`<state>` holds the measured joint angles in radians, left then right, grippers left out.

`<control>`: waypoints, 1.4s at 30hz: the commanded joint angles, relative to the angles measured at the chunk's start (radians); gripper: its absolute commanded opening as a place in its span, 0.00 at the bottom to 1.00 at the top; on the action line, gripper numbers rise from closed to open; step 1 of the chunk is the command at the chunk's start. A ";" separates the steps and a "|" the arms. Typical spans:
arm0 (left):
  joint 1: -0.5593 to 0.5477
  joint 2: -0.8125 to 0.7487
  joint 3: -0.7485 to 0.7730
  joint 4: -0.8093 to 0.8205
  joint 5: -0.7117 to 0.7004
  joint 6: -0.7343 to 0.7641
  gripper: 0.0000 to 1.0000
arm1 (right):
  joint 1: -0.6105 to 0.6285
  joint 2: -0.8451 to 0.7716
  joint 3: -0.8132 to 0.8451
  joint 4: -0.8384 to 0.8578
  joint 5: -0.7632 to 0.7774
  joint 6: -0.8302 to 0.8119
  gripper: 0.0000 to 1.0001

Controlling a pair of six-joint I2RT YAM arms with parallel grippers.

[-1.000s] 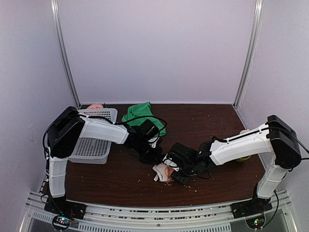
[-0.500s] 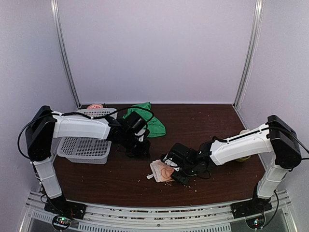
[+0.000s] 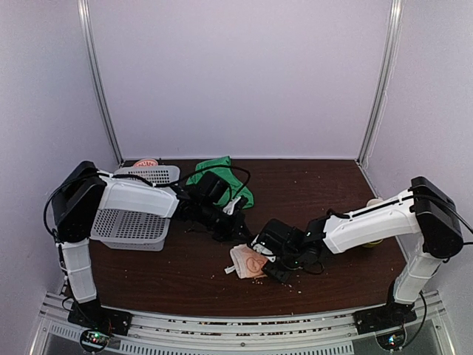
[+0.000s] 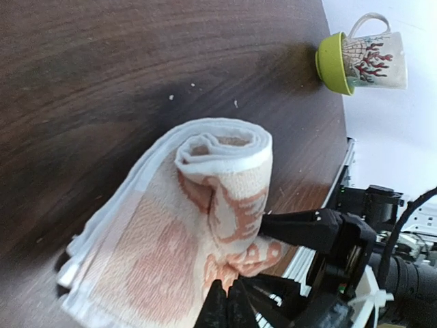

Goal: Roll the towels
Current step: Roll the towel from the center of the board.

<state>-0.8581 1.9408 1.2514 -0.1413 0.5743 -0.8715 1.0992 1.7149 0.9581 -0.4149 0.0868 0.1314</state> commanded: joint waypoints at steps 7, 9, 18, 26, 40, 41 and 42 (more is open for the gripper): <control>0.033 0.119 0.006 0.541 0.178 -0.286 0.00 | -0.001 -0.015 -0.045 -0.001 -0.016 0.018 0.55; 0.037 0.153 0.017 0.595 0.191 -0.332 0.00 | -0.001 -0.012 -0.043 0.001 -0.017 0.018 0.55; 0.029 0.271 0.115 0.575 0.240 -0.341 0.00 | 0.000 -0.001 -0.043 0.013 -0.027 0.012 0.55; 0.007 0.321 0.137 0.546 0.251 -0.331 0.00 | -0.001 0.001 -0.035 0.013 -0.027 0.005 0.55; 0.008 0.331 0.080 0.354 0.146 -0.246 0.00 | -0.005 -0.114 -0.017 -0.008 -0.018 0.075 0.76; 0.007 0.331 0.077 0.354 0.144 -0.245 0.00 | -0.009 -0.135 -0.011 -0.010 -0.020 0.087 0.79; 0.008 0.330 0.074 0.360 0.144 -0.245 0.00 | -0.017 -0.158 -0.005 -0.011 -0.029 0.100 0.81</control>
<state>-0.8509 2.2517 1.3487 0.2371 0.7494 -1.1435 1.0981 1.6421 0.9356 -0.4042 0.0731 0.1757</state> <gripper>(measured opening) 0.005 0.780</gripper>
